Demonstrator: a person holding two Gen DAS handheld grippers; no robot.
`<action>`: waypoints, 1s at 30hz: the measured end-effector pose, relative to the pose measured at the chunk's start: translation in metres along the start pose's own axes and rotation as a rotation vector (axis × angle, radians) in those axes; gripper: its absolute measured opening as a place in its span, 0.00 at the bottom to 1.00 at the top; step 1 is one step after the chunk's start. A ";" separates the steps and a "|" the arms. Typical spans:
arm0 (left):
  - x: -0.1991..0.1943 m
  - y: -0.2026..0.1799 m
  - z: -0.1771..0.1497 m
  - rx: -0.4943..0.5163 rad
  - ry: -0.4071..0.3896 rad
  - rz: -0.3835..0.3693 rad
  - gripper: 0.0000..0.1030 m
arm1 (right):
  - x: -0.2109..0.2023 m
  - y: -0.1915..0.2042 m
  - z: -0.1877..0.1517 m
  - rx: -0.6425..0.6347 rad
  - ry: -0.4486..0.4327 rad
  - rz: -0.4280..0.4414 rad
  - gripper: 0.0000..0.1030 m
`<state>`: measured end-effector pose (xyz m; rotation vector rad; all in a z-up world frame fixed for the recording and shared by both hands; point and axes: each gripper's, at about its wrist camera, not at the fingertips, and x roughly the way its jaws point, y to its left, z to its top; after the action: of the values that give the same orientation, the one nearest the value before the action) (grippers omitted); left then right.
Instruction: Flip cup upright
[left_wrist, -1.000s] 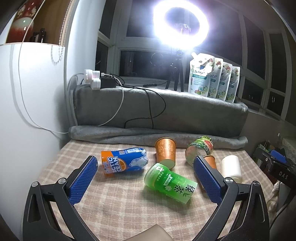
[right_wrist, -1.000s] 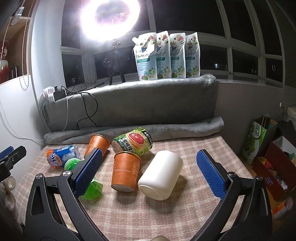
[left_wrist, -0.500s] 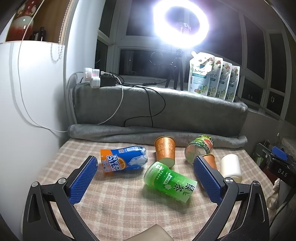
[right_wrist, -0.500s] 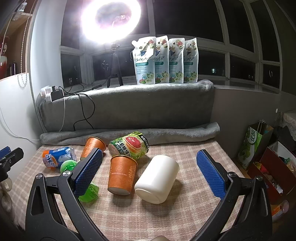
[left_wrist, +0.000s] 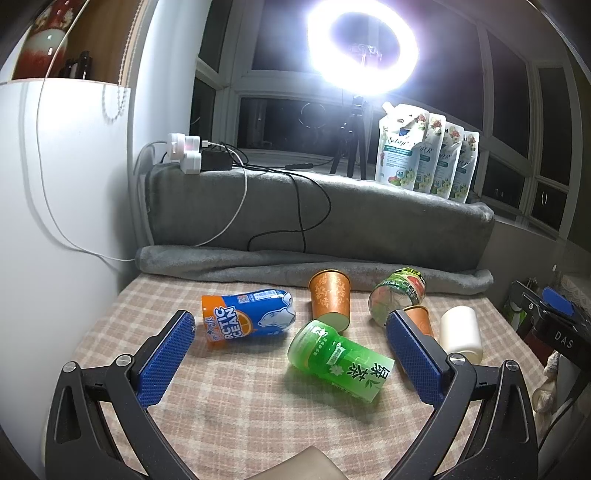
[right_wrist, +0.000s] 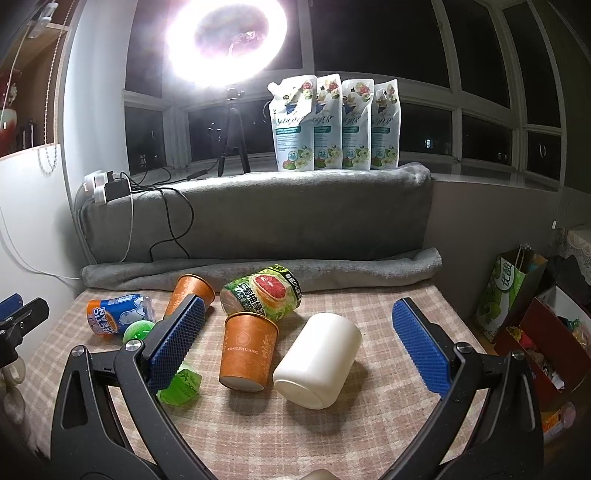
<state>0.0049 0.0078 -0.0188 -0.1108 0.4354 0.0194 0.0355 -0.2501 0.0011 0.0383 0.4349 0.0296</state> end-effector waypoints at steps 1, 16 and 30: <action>0.000 0.001 -0.001 -0.001 0.000 -0.001 0.99 | 0.000 0.001 0.001 -0.002 0.000 0.001 1.00; 0.001 0.017 -0.003 -0.018 0.025 0.004 0.99 | 0.024 0.020 0.012 -0.039 0.025 0.057 1.00; 0.008 0.036 -0.009 -0.039 0.061 0.043 0.99 | 0.066 0.045 0.016 -0.089 0.082 0.111 1.00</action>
<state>0.0066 0.0424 -0.0337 -0.1402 0.4985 0.0667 0.1012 -0.2031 -0.0107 -0.0269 0.5123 0.1603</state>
